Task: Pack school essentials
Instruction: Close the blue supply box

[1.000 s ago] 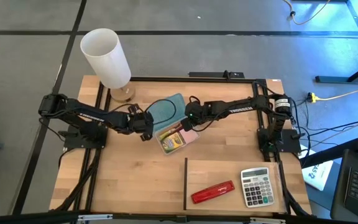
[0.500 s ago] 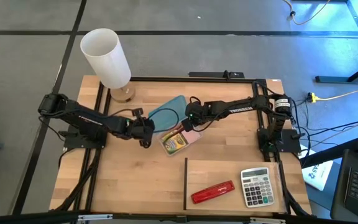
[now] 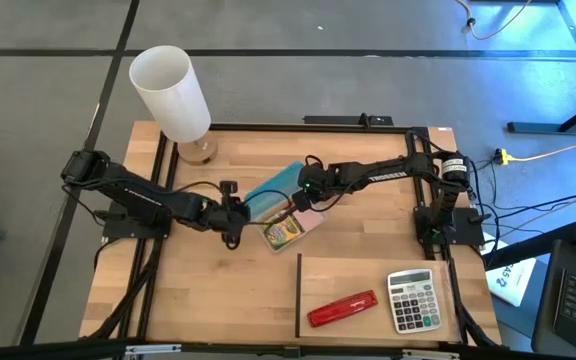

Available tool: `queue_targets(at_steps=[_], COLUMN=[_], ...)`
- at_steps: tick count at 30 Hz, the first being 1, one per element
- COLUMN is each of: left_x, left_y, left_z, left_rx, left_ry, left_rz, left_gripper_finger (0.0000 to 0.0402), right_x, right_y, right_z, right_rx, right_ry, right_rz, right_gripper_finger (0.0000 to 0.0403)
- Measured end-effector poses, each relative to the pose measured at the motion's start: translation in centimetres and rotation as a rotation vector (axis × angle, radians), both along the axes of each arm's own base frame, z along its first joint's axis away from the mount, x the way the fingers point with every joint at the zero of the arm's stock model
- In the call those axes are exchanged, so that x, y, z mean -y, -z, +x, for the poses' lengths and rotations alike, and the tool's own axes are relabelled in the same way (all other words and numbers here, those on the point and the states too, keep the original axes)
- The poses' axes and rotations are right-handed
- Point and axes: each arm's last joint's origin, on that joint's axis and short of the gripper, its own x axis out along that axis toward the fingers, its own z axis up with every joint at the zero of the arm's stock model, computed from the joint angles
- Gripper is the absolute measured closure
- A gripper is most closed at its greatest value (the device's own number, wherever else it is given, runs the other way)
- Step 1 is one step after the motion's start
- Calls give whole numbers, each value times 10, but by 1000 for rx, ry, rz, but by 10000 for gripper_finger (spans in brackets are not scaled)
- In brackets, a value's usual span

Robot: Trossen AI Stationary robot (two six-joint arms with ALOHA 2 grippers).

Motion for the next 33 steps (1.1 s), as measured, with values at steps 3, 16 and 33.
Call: queue_targets(at_steps=[3, 16, 33], left_x=[3, 8, 9], left_y=[0, -5, -4], left_z=[1, 10, 11], left_rx=[-8, 10, -23], left_ry=[47, 240, 354], left_rz=[-2, -10, -80], left_gripper_finger=[324, 324, 325], right_x=[0, 2, 1], right_y=[0, 0, 0], right_z=[0, -1, -1], right_rx=[1, -20, -44], right_ry=[0, 7, -227], right_rz=[0, -32, -50], right_gripper_finger=[383, 383, 383])
